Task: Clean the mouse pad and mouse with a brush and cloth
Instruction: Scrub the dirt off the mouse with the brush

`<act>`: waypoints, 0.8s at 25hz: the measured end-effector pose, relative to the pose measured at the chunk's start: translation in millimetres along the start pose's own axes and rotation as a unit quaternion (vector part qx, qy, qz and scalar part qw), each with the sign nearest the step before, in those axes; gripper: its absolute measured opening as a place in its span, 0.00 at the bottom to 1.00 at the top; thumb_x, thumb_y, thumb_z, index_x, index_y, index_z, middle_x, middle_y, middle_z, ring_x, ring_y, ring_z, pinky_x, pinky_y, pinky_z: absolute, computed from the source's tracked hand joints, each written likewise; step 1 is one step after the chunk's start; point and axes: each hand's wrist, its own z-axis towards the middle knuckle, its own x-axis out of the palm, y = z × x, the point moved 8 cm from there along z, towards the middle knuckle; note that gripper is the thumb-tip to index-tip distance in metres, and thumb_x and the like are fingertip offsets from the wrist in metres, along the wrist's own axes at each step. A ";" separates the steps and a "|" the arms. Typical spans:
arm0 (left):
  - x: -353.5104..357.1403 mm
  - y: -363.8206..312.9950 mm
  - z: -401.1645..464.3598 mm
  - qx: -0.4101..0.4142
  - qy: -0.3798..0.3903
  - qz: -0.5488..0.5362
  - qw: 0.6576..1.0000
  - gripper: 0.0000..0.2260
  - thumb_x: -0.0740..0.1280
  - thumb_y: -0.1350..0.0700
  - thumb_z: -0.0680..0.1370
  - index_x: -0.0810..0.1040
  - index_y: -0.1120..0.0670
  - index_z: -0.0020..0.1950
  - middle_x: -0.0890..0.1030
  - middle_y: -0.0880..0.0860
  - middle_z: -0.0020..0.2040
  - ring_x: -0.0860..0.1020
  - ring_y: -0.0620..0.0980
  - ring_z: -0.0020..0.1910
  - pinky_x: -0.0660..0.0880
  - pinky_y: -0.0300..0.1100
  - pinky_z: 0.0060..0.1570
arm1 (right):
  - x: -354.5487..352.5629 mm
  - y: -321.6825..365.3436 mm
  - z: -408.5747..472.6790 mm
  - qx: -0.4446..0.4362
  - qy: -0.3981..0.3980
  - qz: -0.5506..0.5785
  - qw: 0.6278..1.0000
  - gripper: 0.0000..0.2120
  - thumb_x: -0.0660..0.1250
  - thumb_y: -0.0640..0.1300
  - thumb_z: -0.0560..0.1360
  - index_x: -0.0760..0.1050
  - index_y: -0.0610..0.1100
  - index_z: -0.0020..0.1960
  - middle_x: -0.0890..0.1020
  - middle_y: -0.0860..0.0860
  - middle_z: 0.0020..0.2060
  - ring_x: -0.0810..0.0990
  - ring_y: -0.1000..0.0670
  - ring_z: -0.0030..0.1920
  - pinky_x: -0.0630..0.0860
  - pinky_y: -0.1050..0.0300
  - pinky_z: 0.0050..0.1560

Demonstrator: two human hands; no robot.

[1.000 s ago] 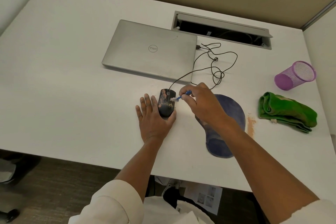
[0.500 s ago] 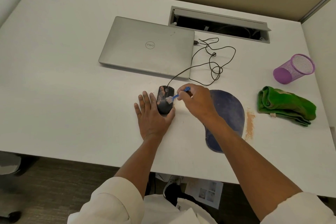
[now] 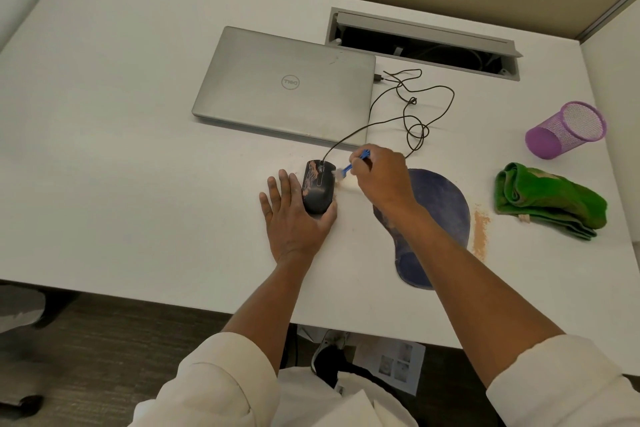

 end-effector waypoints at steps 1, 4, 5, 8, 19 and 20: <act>-0.1 0.0 0.0 0.001 0.001 0.001 1.000 0.46 0.57 0.28 0.76 0.53 0.57 0.83 0.50 0.54 0.84 0.44 0.54 0.83 0.39 0.52 0.81 | -5.2 1.2 3.0 -0.002 -0.021 0.010 1.000 0.11 0.63 0.44 0.79 0.82 0.41 0.54 0.85 0.46 0.45 0.82 0.48 0.45 0.80 0.52 0.47; 0.0 0.2 0.2 0.003 0.002 0.002 1.000 0.46 0.57 0.28 0.76 0.52 0.56 0.84 0.50 0.54 0.84 0.44 0.54 0.83 0.40 0.52 0.81 | -3.2 10.5 11.7 -0.006 -0.004 0.045 0.999 0.10 0.63 0.42 0.79 0.82 0.40 0.52 0.85 0.46 0.45 0.82 0.47 0.46 0.80 0.50 0.49; 0.1 0.2 0.0 0.004 0.003 0.002 1.000 0.46 0.57 0.28 0.76 0.52 0.56 0.84 0.50 0.54 0.84 0.44 0.54 0.83 0.40 0.53 0.81 | 2.7 13.1 13.4 -0.008 0.024 0.042 0.999 0.10 0.63 0.42 0.78 0.82 0.40 0.51 0.85 0.45 0.45 0.82 0.46 0.46 0.79 0.50 0.49; 0.2 0.2 0.0 0.001 0.001 -0.002 1.000 0.46 0.57 0.28 0.76 0.52 0.56 0.83 0.50 0.54 0.84 0.44 0.54 0.83 0.40 0.52 0.81 | 11.5 18.0 14.9 -0.019 0.096 0.022 0.995 0.08 0.63 0.42 0.75 0.81 0.42 0.47 0.85 0.46 0.42 0.82 0.46 0.44 0.79 0.49 0.46; 1.6 0.2 0.4 0.003 0.007 0.001 1.000 0.46 0.57 0.27 0.76 0.51 0.56 0.84 0.49 0.54 0.84 0.43 0.54 0.83 0.40 0.53 0.81 | 11.8 22.3 27.8 -0.026 0.116 0.016 0.993 0.07 0.63 0.42 0.77 0.80 0.44 0.46 0.85 0.45 0.42 0.84 0.45 0.46 0.80 0.48 0.49; 1.7 0.4 0.4 0.003 0.008 0.000 1.000 0.46 0.57 0.27 0.76 0.51 0.56 0.84 0.49 0.54 0.84 0.43 0.54 0.83 0.40 0.53 0.81 | 7.3 22.0 31.0 -0.022 0.099 0.024 0.995 0.08 0.63 0.42 0.77 0.80 0.43 0.47 0.85 0.45 0.42 0.83 0.45 0.46 0.80 0.48 0.49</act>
